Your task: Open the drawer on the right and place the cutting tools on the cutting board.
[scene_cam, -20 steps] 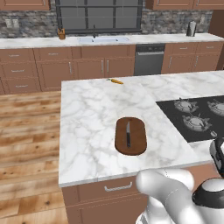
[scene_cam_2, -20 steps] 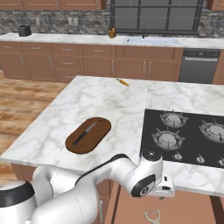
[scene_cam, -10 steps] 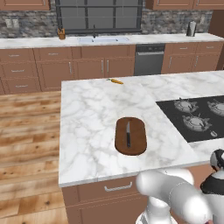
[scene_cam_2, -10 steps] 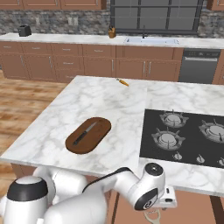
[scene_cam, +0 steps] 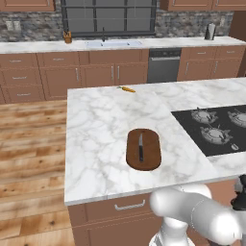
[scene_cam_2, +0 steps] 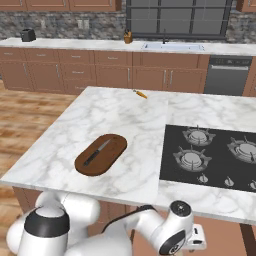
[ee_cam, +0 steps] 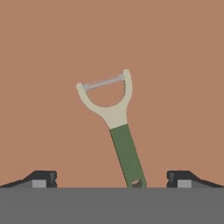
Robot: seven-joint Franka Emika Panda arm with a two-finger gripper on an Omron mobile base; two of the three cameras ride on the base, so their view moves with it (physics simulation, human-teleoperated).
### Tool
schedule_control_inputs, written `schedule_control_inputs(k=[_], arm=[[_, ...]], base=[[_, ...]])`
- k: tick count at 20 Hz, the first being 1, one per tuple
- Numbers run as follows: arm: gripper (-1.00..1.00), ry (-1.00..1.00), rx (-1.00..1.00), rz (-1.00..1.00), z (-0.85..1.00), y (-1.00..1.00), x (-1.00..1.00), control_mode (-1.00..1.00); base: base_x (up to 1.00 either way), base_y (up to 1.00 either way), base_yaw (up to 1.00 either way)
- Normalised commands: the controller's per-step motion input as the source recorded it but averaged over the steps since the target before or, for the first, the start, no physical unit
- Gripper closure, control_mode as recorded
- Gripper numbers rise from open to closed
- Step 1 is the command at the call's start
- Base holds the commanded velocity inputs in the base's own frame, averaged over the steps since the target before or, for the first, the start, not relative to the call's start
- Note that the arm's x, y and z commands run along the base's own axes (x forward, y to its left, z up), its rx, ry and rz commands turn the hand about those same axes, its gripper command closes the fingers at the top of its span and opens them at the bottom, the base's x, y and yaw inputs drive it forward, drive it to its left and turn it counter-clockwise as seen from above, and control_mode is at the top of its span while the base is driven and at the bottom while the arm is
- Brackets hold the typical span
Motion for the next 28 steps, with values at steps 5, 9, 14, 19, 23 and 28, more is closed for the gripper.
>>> schedule_control_inputs(k=[5, 9, 14, 19, 23, 28], arm=[[-1.00, 0.02, 0.00, 0.02, -0.38, -0.10, -0.03, -1.00], [-1.00, 0.06, 0.00, 0.00, -0.36, -0.03, 0.00, -1.00], [-1.00, 0.13, 0.00, 0.00, -0.30, -0.16, 0.00, -1.00], [-1.00, 0.06, 0.00, 0.00, -0.31, -0.11, 0.00, -1.00], [-1.00, 0.00, 0.02, 0.02, -0.26, -0.11, 0.00, -1.00], [-1.00, 0.00, 0.04, 0.03, -0.31, -0.20, 0.00, -1.00]], base=[[0.00, 0.00, 0.00], [0.00, 0.00, 0.00], [0.00, 0.00, 0.00], [0.00, 0.00, 0.00], [0.00, 0.00, 0.00], [0.00, 0.00, 0.00]])
